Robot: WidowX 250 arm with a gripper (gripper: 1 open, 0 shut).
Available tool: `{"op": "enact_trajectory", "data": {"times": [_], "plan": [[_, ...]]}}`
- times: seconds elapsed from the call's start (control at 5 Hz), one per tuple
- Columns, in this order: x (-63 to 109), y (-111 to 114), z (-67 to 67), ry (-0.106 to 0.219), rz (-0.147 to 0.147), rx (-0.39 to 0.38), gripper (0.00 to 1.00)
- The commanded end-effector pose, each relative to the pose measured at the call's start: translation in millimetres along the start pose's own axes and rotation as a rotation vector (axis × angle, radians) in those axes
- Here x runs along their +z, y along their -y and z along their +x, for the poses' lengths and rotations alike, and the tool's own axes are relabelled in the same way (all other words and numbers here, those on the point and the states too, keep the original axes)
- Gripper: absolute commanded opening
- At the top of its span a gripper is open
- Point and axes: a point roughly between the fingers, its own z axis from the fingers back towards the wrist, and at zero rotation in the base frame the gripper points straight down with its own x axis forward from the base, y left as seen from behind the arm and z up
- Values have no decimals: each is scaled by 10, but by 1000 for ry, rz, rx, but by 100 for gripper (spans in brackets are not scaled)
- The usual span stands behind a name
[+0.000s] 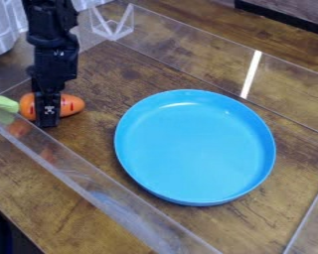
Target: Put the carrot in the blue tray
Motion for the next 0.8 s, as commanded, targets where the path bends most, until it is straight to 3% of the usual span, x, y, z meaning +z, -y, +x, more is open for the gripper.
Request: {"op": "enact_trajectory", "data": {"times": [0.0, 0.6], "plan": [[59, -48, -37, 7, 9, 26, 0], [184, -29, 16, 11, 27, 26, 0]]}}
